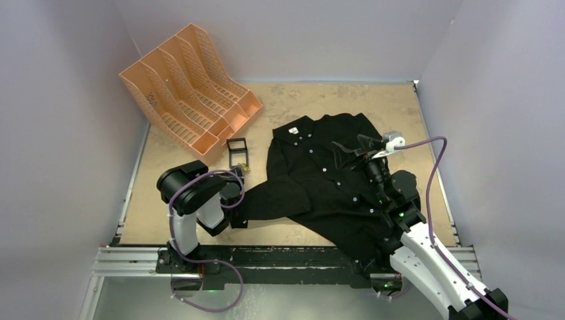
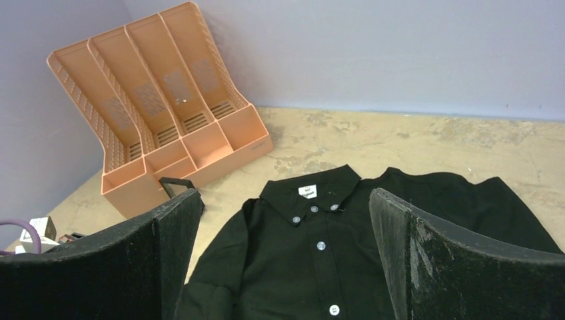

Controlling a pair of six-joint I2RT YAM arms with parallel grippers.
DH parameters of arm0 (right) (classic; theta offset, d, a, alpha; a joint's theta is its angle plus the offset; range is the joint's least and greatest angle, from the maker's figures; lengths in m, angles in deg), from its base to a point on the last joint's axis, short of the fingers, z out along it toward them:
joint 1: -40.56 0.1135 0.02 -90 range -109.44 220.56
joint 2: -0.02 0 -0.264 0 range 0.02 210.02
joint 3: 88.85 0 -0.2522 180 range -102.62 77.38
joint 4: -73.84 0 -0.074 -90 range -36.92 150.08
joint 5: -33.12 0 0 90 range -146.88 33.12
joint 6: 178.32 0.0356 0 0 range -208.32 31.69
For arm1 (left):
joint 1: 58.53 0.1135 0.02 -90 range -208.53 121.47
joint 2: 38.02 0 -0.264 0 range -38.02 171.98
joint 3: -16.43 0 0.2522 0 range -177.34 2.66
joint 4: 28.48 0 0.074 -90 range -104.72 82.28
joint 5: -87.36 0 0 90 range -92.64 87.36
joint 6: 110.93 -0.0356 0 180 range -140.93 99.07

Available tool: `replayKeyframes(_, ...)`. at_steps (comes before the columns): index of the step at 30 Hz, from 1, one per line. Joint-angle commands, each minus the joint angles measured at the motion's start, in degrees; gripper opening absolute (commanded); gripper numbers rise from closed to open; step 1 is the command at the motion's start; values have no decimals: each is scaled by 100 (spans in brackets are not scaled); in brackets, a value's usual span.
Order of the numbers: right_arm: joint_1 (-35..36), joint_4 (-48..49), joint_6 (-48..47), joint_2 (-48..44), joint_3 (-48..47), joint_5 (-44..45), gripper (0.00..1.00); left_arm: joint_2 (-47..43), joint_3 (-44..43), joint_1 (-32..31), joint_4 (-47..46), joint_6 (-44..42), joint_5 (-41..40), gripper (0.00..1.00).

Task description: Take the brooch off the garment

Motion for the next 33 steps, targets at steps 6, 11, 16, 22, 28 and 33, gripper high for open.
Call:
replayKeyframes(6, 176, 462, -92, -101, 63, 197, 98, -377, -124, 297, -1878, -185, -154, 0)
replayKeyframes(11, 186, 436, -128, -97, 38, 168, 98, -234, -220, 420, -1886, -76, -125, 0)
replayKeyframes(16, 186, 491, -147, -66, 54, 95, 98, -52, -490, 498, -1886, -31, 44, 0)
replayKeyframes(22, 188, 524, -156, -50, 55, 32, 98, 74, -656, 551, -1884, -14, 72, 0)
replayKeyframes(28, 190, 534, -161, -31, 55, 1, 98, 144, -577, 591, -1886, 80, -96, 0)
replayKeyframes(33, 190, 541, -165, -8, 46, -46, 98, 258, -617, 613, -1886, 125, -96, 0)
